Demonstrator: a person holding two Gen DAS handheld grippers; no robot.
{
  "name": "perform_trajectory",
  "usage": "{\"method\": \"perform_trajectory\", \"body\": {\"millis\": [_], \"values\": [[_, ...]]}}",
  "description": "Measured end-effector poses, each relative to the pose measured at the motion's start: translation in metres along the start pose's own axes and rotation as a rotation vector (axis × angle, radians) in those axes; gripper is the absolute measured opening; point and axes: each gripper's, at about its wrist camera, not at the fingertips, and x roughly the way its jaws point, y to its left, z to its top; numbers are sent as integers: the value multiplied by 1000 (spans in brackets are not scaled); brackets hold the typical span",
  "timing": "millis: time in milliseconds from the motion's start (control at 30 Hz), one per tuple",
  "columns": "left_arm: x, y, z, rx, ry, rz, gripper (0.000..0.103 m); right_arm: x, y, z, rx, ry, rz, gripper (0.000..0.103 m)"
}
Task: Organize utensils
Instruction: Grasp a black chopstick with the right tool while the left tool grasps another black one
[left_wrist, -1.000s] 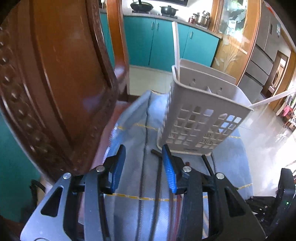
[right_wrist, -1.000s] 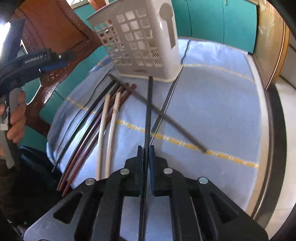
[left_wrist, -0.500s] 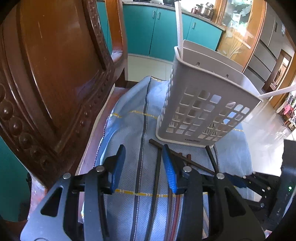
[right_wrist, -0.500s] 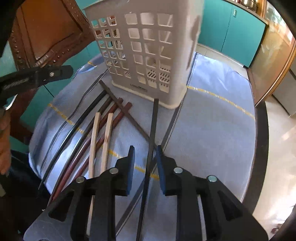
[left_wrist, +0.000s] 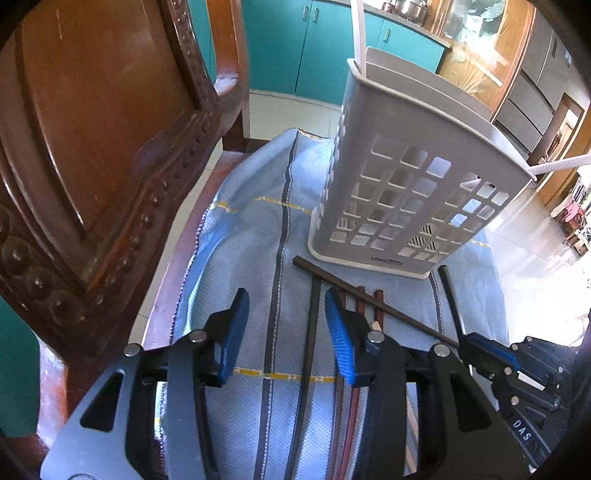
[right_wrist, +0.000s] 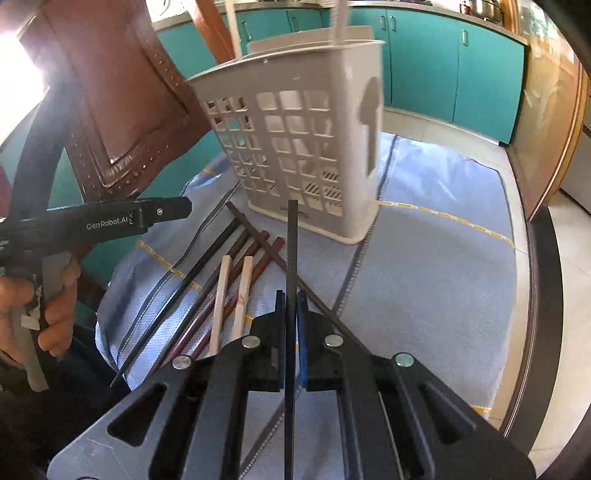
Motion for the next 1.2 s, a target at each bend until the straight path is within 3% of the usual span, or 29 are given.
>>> {"method": "perform_trajectory", "body": {"millis": [267,733,867,1200], "values": [[8,9,1,-38,35,-32,41,-2,-18,-5,56,12,-30,6],[30,40,7,-223,119,-219,38,-2,-14,-4,49,10,-35,6],[37,31,7,-192,127,-173,36,-4,-14,-5,44,6,-38,6],[53,-16,-10,33,167,17,36,-1,-13,-7,36,14,-64,7]]}}
